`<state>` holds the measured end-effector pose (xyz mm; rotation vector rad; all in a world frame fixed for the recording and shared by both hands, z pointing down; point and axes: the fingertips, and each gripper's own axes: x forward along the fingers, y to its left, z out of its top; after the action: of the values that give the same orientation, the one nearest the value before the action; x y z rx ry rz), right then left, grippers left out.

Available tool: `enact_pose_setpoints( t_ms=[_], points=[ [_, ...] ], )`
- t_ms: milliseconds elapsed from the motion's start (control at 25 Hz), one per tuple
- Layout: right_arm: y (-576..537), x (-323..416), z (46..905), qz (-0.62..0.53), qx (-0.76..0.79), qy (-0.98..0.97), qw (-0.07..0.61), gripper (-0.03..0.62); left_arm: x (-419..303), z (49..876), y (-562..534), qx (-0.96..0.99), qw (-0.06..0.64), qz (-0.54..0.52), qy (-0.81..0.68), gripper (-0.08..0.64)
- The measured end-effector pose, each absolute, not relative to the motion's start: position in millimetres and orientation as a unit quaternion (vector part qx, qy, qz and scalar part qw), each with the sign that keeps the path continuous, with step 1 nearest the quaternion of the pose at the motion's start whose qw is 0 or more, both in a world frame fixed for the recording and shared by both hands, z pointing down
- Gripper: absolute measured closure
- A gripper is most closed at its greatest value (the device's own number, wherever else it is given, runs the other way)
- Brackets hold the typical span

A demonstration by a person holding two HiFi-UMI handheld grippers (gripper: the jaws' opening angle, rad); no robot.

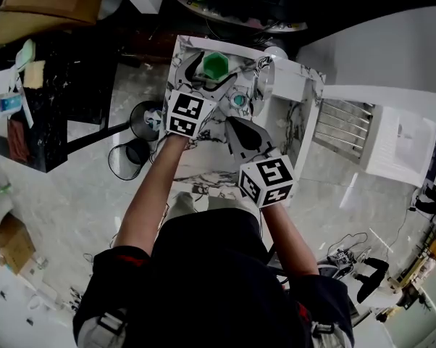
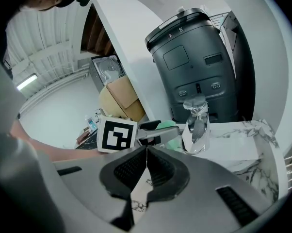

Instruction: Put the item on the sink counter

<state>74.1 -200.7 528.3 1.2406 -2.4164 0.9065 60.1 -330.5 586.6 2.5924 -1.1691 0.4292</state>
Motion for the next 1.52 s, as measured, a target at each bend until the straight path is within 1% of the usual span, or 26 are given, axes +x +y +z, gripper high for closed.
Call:
enact_pose_setpoints(
  t_ms=[600,720,880,960,1080,1160,1280,1400,1520],
  points=[
    [-190,91,504,0.290,0.487,-0.814,0.127,0.557,42,539,-292,0.902,0.116,0.153,-0.387,0.178],
    [-186,89,497,0.282,0.493,-0.813,0.128,0.557,39,524,-279,0.906,0.104,0.157,-0.379,0.179],
    [-180,83,485,0.272,0.496,-0.815,0.125,0.557,34,506,-263,0.911,0.104,0.156,-0.367,0.181],
    [-176,79,477,0.272,0.498,-0.815,0.116,0.557,31,497,-252,0.915,0.110,0.156,-0.354,0.198],
    [-172,75,461,0.264,0.503,-0.816,0.101,0.557,24,485,-237,0.919,0.114,0.155,-0.345,0.251],
    [-168,72,451,0.255,0.507,-0.818,0.096,0.557,19,476,-225,0.922,0.116,0.150,-0.339,0.268],
    [-162,68,439,0.243,0.511,-0.820,0.091,0.557,10,460,-209,0.926,0.112,0.135,-0.334,0.340],
    [-153,65,429,0.233,0.516,-0.820,0.087,0.557,1,435,-196,0.930,0.093,0.110,-0.338,0.421],
    [-143,61,418,0.222,0.522,-0.820,0.082,0.557,-6,414,-181,0.932,0.080,0.096,-0.339,0.446]
  ],
)
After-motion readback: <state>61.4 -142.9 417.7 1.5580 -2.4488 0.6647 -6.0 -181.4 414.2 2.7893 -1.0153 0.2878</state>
